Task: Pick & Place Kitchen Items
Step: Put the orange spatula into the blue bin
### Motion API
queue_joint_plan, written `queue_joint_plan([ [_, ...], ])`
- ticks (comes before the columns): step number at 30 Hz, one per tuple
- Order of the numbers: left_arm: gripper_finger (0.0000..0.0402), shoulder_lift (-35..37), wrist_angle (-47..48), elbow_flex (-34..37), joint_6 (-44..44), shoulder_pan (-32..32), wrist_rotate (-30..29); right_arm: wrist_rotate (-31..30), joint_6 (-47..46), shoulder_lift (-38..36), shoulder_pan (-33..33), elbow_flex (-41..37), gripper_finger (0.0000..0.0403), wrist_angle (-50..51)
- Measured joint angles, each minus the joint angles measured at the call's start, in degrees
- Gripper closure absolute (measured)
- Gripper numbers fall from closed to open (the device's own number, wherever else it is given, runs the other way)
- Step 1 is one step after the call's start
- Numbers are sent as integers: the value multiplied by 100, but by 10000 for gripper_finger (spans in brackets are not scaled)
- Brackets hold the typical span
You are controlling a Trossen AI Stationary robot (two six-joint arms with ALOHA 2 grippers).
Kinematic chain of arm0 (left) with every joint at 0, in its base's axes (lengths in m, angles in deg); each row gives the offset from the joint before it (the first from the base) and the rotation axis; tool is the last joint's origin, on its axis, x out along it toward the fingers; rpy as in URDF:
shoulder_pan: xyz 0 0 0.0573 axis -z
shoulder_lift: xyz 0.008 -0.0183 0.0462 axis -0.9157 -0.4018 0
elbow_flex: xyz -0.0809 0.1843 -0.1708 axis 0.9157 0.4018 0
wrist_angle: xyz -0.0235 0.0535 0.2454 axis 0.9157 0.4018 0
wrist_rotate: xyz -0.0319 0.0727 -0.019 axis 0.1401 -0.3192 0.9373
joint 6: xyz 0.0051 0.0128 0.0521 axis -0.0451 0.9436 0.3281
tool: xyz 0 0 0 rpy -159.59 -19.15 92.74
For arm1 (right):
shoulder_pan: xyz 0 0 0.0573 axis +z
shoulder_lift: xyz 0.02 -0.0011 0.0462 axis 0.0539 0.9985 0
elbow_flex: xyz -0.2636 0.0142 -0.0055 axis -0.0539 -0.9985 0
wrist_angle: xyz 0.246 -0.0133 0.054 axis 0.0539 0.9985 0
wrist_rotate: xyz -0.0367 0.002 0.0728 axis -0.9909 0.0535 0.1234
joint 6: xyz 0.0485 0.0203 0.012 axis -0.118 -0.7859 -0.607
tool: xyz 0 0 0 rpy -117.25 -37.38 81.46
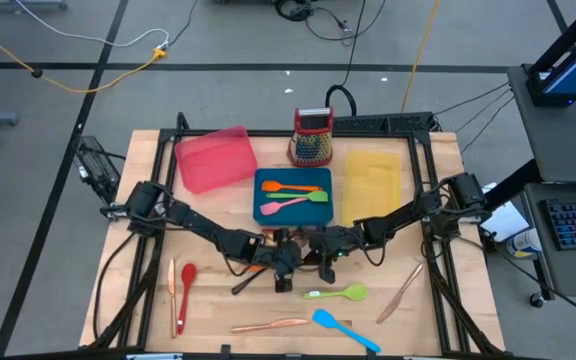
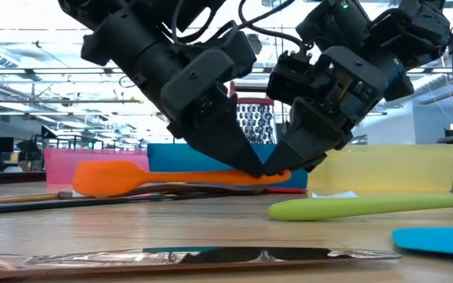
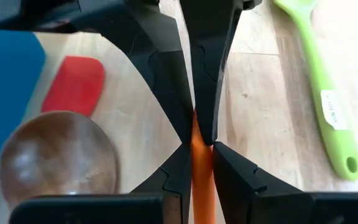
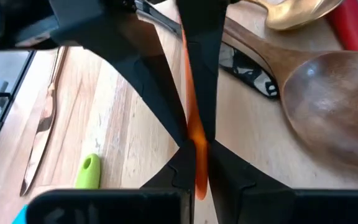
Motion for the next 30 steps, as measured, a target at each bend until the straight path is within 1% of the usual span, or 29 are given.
queue_joint_plan([
  [3,339,0,11,0,-32,-51,294,1,19,0,3,0,384,37],
  [5,339,-2,18,0,-40,-54,386,1,39,0,4,0,384,55],
  [16,339,-14,40,7,-182,-54,569,-8,44,0,2,9,384,62],
  [25,341,-17,116,9,-255,-77,475,-60,60,-7,-6,13,384,57],
  [30,366,-17,123,10,-381,-74,454,-61,174,-9,-13,13,379,67],
])
